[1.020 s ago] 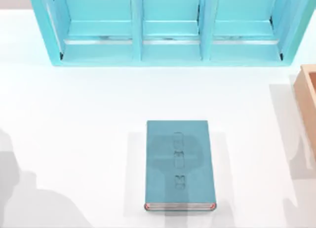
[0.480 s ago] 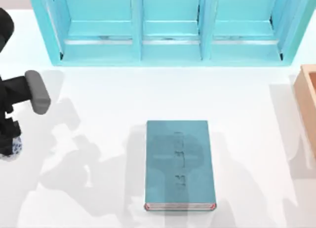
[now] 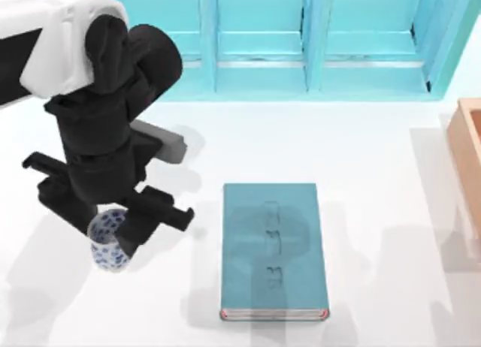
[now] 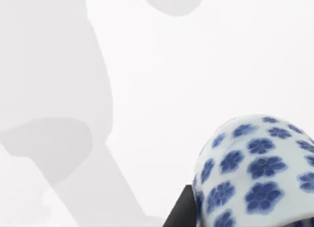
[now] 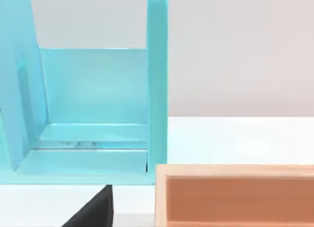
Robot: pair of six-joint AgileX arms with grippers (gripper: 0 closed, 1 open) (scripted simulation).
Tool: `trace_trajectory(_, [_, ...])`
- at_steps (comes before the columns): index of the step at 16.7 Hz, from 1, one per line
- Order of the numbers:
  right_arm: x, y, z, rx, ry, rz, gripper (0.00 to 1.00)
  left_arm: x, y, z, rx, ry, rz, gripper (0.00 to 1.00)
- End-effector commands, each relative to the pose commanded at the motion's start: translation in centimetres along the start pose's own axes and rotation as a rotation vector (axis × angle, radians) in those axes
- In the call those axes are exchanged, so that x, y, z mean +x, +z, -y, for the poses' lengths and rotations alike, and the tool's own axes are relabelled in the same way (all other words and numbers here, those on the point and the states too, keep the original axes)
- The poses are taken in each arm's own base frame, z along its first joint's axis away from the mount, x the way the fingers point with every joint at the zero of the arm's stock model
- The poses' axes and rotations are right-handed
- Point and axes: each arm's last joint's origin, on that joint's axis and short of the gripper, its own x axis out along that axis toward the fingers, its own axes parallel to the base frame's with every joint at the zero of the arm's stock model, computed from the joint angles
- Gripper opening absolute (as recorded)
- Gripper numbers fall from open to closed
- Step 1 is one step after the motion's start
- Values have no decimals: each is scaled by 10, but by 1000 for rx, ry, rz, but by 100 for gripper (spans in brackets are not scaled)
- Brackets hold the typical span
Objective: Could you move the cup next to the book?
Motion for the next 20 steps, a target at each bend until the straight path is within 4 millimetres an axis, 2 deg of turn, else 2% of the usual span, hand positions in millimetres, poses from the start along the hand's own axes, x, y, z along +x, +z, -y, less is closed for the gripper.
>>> trace_trajectory(3, [0, 0, 0, 0, 0, 0, 100, -9, -5, 29, -199, 3, 47, 0])
trace_trajectory(7, [0, 0, 0, 0, 0, 0, 100, -19, -12, 50, -378, -12, 118, 0])
trace_trajectory(10, [0, 0, 0, 0, 0, 0, 100, -23, -15, 55, -439, -22, 148, 0])
trace_trajectory(15, [0, 0, 0, 0, 0, 0, 100, -23, -15, 56, -445, -23, 151, 0])
trace_trajectory(18, [0, 0, 0, 0, 0, 0, 100, -17, -13, 54, -453, -20, 143, 0])
trace_trajectory(20, [0, 0, 0, 0, 0, 0, 100, -3, -10, 53, -455, -19, 145, 0])
